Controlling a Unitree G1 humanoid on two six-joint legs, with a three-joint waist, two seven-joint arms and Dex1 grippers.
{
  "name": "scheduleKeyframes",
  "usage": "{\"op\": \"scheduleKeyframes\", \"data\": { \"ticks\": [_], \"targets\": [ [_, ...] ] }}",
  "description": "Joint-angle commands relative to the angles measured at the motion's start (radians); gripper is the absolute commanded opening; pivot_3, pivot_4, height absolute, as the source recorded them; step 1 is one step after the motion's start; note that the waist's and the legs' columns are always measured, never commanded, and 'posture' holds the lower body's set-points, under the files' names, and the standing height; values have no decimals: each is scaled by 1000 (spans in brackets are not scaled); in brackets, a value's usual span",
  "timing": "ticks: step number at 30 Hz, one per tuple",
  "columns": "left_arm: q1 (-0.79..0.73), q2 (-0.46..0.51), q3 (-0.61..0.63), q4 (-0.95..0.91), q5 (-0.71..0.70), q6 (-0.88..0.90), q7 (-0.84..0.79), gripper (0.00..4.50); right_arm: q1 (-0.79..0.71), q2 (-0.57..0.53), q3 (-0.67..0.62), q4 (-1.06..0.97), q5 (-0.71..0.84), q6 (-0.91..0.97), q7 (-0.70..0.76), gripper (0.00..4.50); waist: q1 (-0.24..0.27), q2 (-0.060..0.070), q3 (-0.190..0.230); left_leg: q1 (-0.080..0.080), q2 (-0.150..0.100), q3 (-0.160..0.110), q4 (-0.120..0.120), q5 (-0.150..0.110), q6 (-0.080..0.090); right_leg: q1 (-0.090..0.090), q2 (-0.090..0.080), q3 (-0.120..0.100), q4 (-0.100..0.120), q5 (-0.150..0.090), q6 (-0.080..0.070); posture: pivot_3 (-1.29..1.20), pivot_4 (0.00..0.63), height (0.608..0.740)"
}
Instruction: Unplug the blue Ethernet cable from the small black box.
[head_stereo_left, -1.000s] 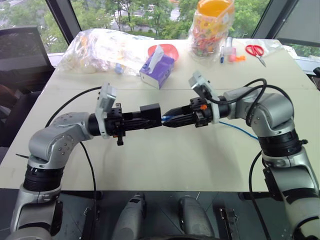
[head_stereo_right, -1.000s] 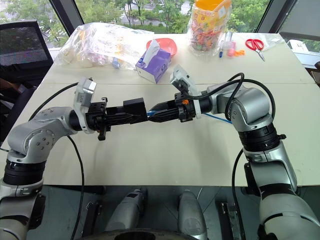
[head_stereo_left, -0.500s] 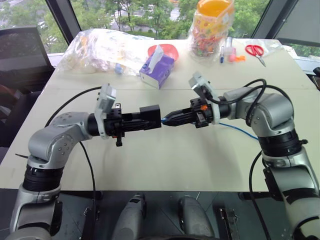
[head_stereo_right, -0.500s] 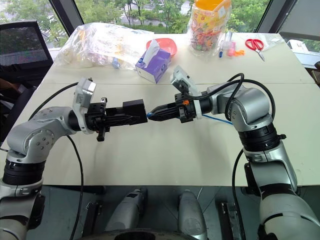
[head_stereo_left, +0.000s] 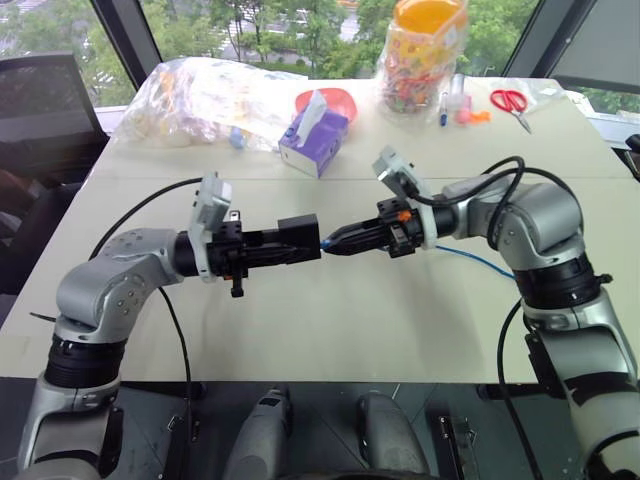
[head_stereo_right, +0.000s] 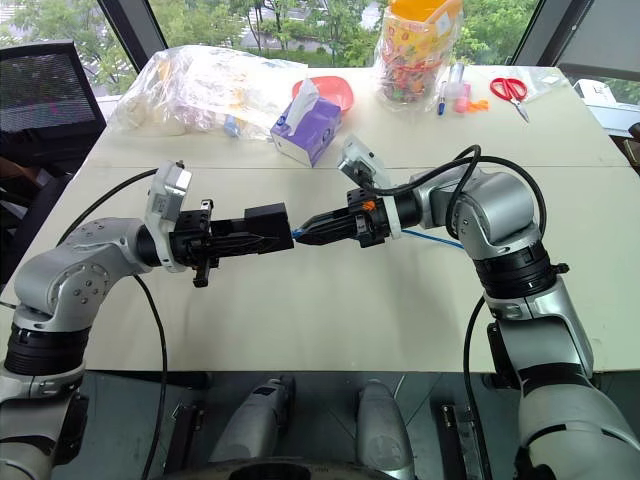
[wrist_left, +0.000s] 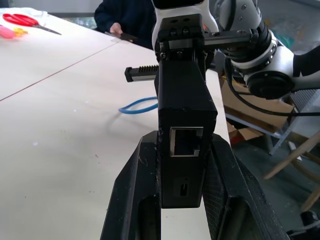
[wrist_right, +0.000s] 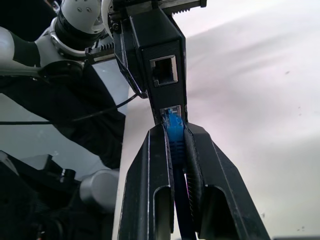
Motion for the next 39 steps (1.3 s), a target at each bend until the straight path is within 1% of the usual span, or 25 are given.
{"op": "scheduleKeyframes", "data": {
  "ticks": [1, 5, 9, 12, 14, 16, 18, 19, 22, 24, 25, 26, 27, 28, 30, 31, 33, 36, 39],
  "targets": [
    [16, 30, 25, -47, -19, -4, -16, 496, -36, -52, -82, 78, -12, -7, -21, 77, 0, 0, 0, 0, 0, 0, 0, 0, 0, 0, 0, 0, 0, 0, 0, 0, 150, 728],
    [29, 29, 37, -62, -48, 11, -2, 496, -44, -72, -106, 166, -40, -46, -46, 77, 8, 0, 0, 0, -1, 0, 0, 0, 0, 0, -1, 0, 0, 0, 0, 0, 150, 728],
    [32, 30, 39, -65, -55, 8, 9, 496, -50, -71, -142, 233, -62, -89, -71, 77, 0, 0, 0, 0, 0, 1, 0, 0, 0, 0, 0, 0, 0, 0, 0, 0, 150, 728],
    [28, 22, 40, -37, -24, -25, 30, 496, -30, -78, -137, 269, -135, -204, -110, 77, -2, 0, 0, 0, 0, 1, 0, 0, 0, 0, 0, 0, 0, 0, 0, 0, 150, 728],
    [23, 10, 36, -11, 4, -56, 45, 496, -20, -55, -134, 312, -202, -305, -179, 77, -1, 0, 0, 0, 0, 1, 0, 0, 0, 0, 0, 0, 0, 0, 0, 0, 150, 728],
    [8, -24, 14, 41, 87, -135, 92, 496, -29, -6, -137, 392, -280, -401, -312, 77, -1, 0, 0, 0, 0, 1, 1, 0, 0, 0, 0, 0, 0, 0, 0, 0, 150, 728],
    [-6, -63, -26, 114, 188, -245, 112, 496, -40, 45, -134, 505, -375, -537, -458, 77, 0, 0, 0, 1, 0, 1, 1, 0, 0, 1, 0, 0, 0, 1, 0, 0, 150, 728],
    [-10, -76, -40, 140, 222, -285, 112, 496, -47, 64, -137, 551, -405, -579, -504, 77, 0, 0, 0, 1, 0, 2, 1, 0, 0, 1, 0, 1, 0, 1, 0, 0, 150, 728],
    [-38, -128, -71, 228, 307, -390, 136, 496, -91, 114, -159, 720, -464, -656, -641, 77, 1, 0, 0, 1, 0, 3, 1, 0, 0, 1, 0, 2, 0, 2, 1, 0, 150, 728],
    [-52, -154, -81, 268, 340, -438, 140, 496, -113, 134, -165, 807, -494, -700, -694, 77, 1, 0, 0, 0, 0, 3, 1, 0, 0, 0, 0, 2, 0, 3, 2, 0, 150, 728],
    [-58, -170, -86, 293, 354, -460, 140, 496, -117, 142, -157, 844, -512, -720, -707, 450, 0, 0, 0, 0, -1, 3, 1, 1, 0, 0, 0, 2, 0, 3, 3, 0, 150, 728],
    [-64, -183, -90, 316, 365, -477, 140, 496, -121, 148, -154, 873, -523, -738, -715, 918, 0, 0, 0, 0, -1, 3, 1, 1, 0, 0, 0, 2, 0, 3, 3, 0, 150, 728],
    [-68, -192, -91, 332, 374, -491, 138, 496, -126, 154, -154, 895, -530, -751, -719, 1259, -1, 0, 0, 1, 0, 3, 1, 0, 0, 0, 0, 2, 0, 3, 3, 0, 150, 728],
    [-73, -203, -93, 351, 384, -506, 138, 496, -129, 157, -159, 913, -533, -763, -727, 1741, -2, 0, 0, 1, 0, 3, 0, 0, 0, 0, 0, 2, 0, 3, 4, 0, 150, 728],
    [-86, -235, -101, 407, 415, -558, 152, 496, -131, 160, -175, 935, -533, -779, -739, 2862, -2, 0, 0, 1, 0, 3, 0, 1, 0, 0, 0, 2, 0, 3, 4, 0, 150, 728],
    [-91, -247, -103, 428, 426, -578, 157, 496, -132, 161, -182, 942, -535, -783, -742, 3336, -2, 0, 0, 1, 0, 3, 1, 1, 0, 0, 0, 2, 0, 4, 4, 0, 150, 728],
    [-107, -274, -114, 485, 461, -626, 174, 496, -123, 155, -203, 923, -524, -771, -744, 4422, -3, 0, 0, 1, 0, 3, 1, 1, 0, 1, 0, 2, 0, 4, 4, 0, 150, 728],
    [-135, -314, -122, 579, 512, -698, 203, 496, -100, 149, -257, 849, -473, -719, -719, 4473, -2, 0, 0, 1, 0, 3, 1, 1, 0, 1, 1, 3, 1, 4, 4, 0, 150, 728],
    [-173, -369, -113, 704, 546, -767, 245, 496, -32, 153, -343, 628, -330, -535, -645, 4473, 0, 0, 0, 1, 0, 3, 1, 1, 0, 1, 1, 3, 1, 4, 5, 0, 150, 728]
  ]
}}
